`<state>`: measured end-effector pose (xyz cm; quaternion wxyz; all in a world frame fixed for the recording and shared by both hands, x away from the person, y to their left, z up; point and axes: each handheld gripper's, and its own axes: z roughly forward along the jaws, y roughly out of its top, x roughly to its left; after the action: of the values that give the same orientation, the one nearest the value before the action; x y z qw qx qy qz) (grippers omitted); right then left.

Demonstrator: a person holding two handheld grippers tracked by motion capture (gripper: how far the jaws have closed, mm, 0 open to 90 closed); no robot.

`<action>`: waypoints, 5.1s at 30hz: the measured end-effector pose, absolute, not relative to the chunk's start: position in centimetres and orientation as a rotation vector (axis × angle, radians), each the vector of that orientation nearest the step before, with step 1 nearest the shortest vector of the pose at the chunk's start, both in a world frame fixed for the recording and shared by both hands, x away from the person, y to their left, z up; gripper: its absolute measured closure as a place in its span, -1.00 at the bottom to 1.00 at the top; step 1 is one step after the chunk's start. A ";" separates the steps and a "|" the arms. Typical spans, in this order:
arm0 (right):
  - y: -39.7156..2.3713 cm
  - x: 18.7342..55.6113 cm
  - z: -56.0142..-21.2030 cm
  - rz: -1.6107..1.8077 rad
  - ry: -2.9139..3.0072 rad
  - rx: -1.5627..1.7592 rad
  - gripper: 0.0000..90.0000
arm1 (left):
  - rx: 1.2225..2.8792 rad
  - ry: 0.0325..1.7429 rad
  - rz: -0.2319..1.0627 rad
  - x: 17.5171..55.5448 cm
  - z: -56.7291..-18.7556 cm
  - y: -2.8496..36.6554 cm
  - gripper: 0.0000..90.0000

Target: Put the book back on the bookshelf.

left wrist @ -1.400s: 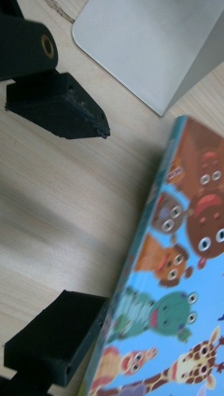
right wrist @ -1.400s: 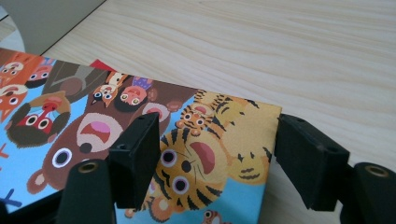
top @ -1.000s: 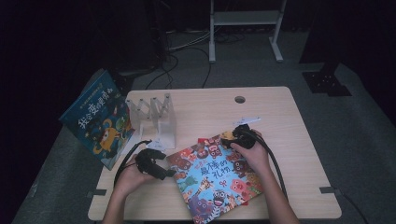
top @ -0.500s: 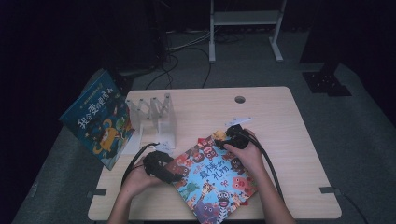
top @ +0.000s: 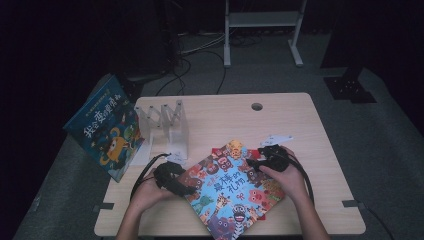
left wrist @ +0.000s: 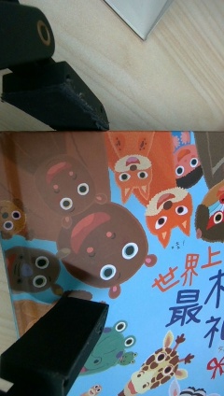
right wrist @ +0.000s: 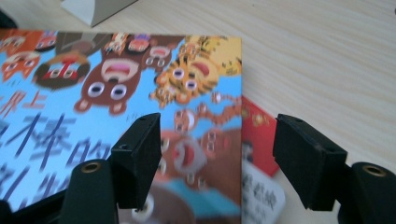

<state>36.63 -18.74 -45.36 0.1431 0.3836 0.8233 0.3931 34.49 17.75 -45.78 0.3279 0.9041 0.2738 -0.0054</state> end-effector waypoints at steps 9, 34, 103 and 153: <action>-22.4 33.4 -45.9 1.171 2.355 1.106 -0.32 | 2.369 0.719 -0.013 34.5 -45.8 17.7 -0.77; -28.9 27.5 -47.9 1.191 2.419 1.052 -0.25 | 2.368 0.734 -0.026 34.5 -45.8 17.8 -0.77; -24.2 32.1 -48.1 1.174 2.480 0.975 -0.02 | 2.341 0.791 -0.111 35.3 -46.3 19.0 -0.82; -21.5 28.4 -48.0 1.207 2.511 0.892 0.01 | 2.281 0.839 -0.193 38.3 -45.4 17.4 -0.88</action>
<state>28.43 -21.53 -48.02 0.1079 0.3030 0.8534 0.4103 38.27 17.45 -45.38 0.3445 0.8783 0.3229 -0.0742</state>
